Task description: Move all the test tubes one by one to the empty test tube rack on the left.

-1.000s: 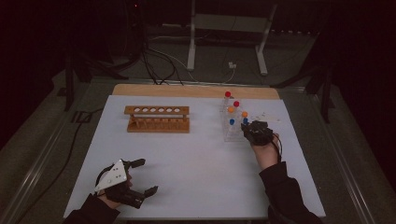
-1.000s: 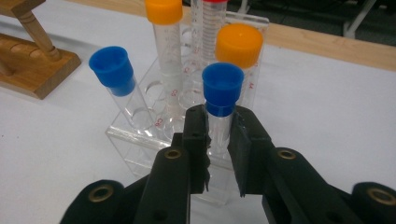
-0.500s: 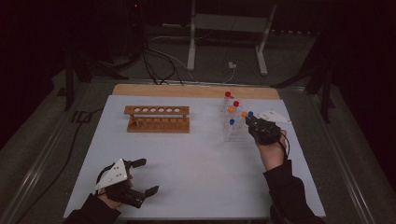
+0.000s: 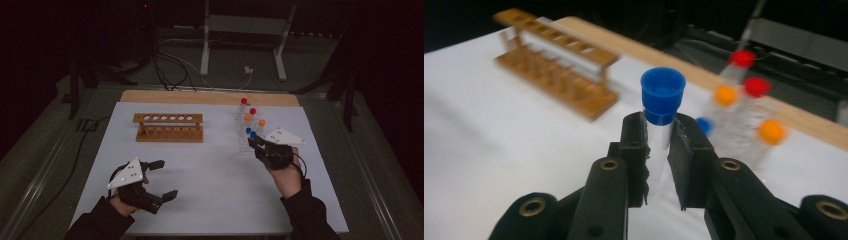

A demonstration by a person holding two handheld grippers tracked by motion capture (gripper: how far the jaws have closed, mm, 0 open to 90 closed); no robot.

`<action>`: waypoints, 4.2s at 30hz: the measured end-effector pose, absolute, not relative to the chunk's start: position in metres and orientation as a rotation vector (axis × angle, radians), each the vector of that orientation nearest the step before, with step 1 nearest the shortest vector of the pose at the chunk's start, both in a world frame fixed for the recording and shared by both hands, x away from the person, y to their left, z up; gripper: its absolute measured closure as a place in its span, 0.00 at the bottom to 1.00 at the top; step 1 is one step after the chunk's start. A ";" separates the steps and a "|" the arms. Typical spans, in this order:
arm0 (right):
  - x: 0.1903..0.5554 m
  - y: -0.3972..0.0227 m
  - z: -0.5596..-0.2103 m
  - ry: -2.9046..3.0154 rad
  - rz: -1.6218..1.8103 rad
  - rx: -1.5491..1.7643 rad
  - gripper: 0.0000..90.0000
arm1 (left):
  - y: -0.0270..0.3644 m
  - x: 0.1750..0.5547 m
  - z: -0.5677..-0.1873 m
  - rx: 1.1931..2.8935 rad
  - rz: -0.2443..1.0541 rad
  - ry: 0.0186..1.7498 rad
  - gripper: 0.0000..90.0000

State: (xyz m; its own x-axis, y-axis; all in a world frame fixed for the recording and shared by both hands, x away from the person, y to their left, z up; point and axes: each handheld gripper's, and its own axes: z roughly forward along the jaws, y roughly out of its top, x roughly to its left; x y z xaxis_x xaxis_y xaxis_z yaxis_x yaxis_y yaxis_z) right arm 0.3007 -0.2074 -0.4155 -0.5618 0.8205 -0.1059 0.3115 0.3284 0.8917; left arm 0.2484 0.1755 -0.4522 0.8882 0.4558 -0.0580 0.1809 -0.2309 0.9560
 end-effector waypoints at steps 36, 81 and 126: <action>0.262 -0.147 -0.448 2.330 1.275 0.789 0.85 | 0.068 0.293 -0.434 1.884 0.221 0.370 0.43; 0.265 -0.170 -0.441 2.172 1.382 0.928 0.13 | 0.094 0.323 -0.400 1.894 0.377 0.412 0.86; 0.263 -0.177 -0.440 2.202 1.450 0.893 0.00 | 0.125 0.431 -0.380 1.786 0.597 0.672 0.86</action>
